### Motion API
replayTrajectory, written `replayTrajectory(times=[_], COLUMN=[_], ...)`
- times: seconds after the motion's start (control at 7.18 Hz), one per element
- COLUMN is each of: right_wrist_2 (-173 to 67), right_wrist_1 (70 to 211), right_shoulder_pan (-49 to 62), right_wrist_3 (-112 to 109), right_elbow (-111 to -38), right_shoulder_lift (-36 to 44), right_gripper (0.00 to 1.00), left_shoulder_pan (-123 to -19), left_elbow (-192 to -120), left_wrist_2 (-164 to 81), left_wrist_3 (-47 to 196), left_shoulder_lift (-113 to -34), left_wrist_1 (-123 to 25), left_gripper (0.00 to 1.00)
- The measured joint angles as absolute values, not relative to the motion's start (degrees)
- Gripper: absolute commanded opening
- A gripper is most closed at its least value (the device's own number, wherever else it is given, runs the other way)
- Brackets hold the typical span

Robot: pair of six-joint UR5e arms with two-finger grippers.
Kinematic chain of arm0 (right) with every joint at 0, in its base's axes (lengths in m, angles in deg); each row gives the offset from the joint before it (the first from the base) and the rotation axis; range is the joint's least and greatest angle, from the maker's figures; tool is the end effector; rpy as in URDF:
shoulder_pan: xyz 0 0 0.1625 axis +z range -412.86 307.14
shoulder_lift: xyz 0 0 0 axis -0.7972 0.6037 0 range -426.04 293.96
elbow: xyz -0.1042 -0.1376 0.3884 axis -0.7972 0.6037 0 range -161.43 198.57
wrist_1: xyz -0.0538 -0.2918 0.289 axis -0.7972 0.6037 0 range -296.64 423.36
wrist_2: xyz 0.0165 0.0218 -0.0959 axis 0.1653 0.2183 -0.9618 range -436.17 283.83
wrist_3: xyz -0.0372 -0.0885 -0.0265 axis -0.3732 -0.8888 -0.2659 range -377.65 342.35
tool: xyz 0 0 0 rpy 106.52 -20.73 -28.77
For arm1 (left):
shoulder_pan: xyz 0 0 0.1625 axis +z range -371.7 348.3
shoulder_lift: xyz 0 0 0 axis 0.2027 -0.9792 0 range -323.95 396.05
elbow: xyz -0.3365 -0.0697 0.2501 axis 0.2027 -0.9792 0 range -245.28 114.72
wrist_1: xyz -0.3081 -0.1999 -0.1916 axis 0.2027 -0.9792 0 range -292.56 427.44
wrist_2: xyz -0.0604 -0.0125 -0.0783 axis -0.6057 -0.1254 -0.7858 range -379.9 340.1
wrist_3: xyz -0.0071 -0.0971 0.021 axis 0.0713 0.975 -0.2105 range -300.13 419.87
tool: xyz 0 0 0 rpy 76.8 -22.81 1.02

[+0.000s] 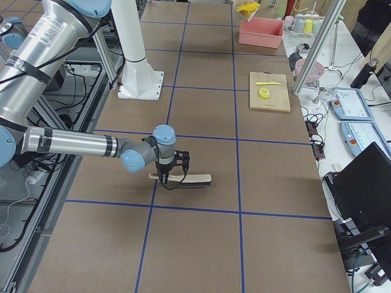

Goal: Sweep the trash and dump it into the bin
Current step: 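Carry the loaded dustpan with the left gripper over the pink bin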

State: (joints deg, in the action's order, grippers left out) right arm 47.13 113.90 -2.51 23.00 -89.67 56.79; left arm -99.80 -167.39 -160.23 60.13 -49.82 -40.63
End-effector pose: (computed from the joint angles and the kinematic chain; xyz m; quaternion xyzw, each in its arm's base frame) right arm -0.1147 -0.2615 0.6519 -0.0227 -0.3469 -0.0535 0.9361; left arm -0.0409 -0.4768 0.5454 0.1962 0.4181 0.1084 0.8803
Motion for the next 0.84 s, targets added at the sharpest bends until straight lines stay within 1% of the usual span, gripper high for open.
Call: replayTrajectory(times=[0.42,0.56,0.7,0.84], right_wrist_2=[46.82,46.65,46.57,46.6], right_wrist_1=[107.52,106.65,106.4,106.42], right_shoulder_pan=[-2.5,-2.5,-2.5,-2.5], right_wrist_3=[22.51,22.46,22.5,22.7], right_elbow=[-84.82,-84.09,-83.8,-83.67], right_shoulder_lift=[57.89,58.0,58.03,58.06], right_gripper=[0.0,0.46,0.99,1.0], left_shoulder_pan=[-101.49,-101.65,-101.62,-101.43], left_elbow=[-165.36,-165.18,-164.94,-164.67], left_wrist_2=[-159.57,-158.64,-157.22,-155.67], left_wrist_3=[51.24,48.55,46.79,45.57], left_shoulder_lift=[-54.58,-57.0,-59.66,-62.39], left_wrist_1=[-26.63,-21.72,-17.37,-13.33], left_gripper=[0.0,0.0,0.0,0.0])
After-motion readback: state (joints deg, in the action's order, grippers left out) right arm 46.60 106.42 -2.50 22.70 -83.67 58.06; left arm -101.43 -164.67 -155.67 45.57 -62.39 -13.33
